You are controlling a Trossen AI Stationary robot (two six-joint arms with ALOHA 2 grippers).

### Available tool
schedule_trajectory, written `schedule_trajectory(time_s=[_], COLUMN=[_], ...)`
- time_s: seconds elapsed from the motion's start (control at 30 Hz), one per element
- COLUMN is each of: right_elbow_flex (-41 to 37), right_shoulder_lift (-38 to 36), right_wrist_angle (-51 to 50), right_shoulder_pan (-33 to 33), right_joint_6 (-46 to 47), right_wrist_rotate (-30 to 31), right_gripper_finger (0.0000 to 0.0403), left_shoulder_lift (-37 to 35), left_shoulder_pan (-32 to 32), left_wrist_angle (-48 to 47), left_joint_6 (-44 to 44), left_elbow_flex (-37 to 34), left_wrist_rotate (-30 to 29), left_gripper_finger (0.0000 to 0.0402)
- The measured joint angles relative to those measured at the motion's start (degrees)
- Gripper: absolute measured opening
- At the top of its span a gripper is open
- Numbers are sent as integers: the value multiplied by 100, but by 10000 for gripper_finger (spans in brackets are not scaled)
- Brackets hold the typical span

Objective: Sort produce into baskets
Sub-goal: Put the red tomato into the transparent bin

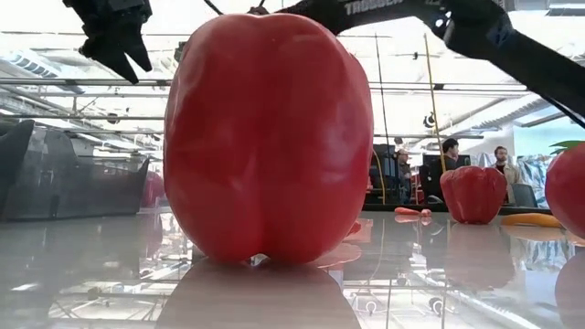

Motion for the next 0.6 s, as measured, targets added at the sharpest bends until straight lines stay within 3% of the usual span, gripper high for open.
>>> schedule_trajectory(time_s=[0.27,0.6], right_elbow_flex=[2,2], right_shoulder_lift=[-637,-1337], right_wrist_angle=[-2499,-4332], right_shoulder_pan=[130,971], right_joint_6=[-167,659], right_wrist_rotate=[312,498], right_gripper_finger=[364,364], left_shoulder_lift=[354,1268], left_shoulder_pan=[-353,-1542], left_wrist_angle=[732,1739], left_joint_6=[218,848], left_elbow_flex=[0,0], left_wrist_rotate=[500,933], left_gripper_finger=[341,341])
